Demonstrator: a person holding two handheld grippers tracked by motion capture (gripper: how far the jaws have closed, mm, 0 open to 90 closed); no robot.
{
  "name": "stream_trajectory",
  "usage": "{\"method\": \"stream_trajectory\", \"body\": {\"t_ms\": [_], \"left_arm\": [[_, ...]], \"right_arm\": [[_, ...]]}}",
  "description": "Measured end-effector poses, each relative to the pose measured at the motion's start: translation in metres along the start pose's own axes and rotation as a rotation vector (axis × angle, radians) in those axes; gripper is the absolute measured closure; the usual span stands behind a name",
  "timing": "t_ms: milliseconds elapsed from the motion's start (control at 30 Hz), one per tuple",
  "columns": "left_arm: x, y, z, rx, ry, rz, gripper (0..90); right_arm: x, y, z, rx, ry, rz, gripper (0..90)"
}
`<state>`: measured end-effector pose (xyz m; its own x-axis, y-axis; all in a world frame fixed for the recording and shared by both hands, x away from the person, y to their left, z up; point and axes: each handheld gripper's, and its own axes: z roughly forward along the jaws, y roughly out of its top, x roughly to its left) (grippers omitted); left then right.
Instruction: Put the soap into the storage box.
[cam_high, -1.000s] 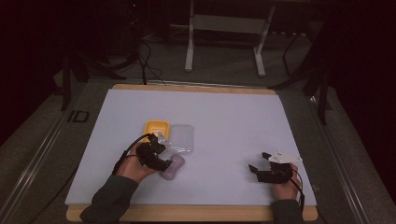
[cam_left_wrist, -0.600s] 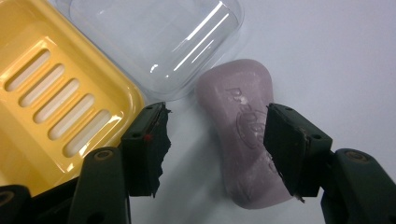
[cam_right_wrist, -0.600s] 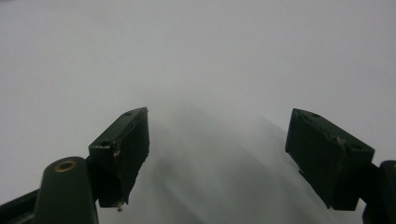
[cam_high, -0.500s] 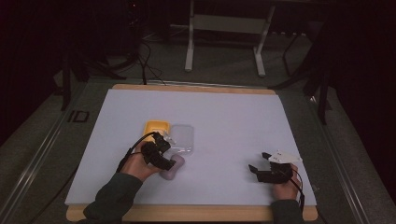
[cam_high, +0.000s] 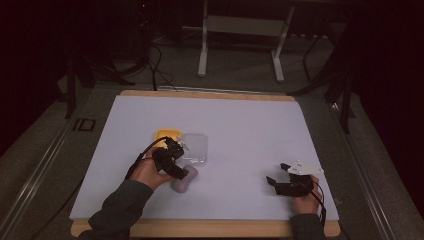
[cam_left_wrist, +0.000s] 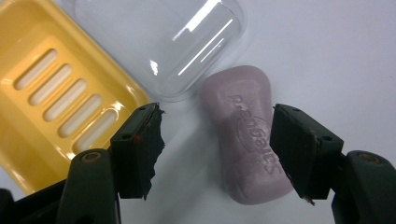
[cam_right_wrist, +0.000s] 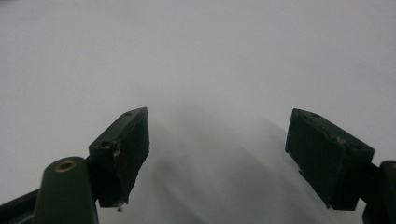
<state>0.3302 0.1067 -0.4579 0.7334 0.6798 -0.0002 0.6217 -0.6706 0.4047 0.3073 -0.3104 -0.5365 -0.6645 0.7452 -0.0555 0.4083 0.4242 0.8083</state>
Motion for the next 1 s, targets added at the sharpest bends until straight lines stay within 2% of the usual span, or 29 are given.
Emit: {"method": "stream_trajectory", "body": {"t_ms": [167,300,533,733,1000], "left_arm": [[-0.001,0.004,0.000,0.024,0.001,0.006,34.5],[-0.001,0.008,0.002,0.066,-0.008,0.002,34.5],[-0.003,0.014,0.007,0.125,-0.033,-0.019,33.9],[-0.004,0.015,0.014,0.157,-0.050,-0.038,31.5],[-0.007,0.015,0.027,0.207,-0.037,-0.066,25.7]], "right_arm": [[0.000,0.000,0.000,0.002,0.000,-0.001,21.3],[0.000,0.000,0.000,0.002,0.000,-0.001,21.3],[0.000,0.000,0.000,0.002,0.000,-0.003,21.2],[0.000,0.000,0.000,0.003,0.000,-0.004,21.2],[0.001,0.000,0.000,0.003,0.000,-0.005,21.2]]}}
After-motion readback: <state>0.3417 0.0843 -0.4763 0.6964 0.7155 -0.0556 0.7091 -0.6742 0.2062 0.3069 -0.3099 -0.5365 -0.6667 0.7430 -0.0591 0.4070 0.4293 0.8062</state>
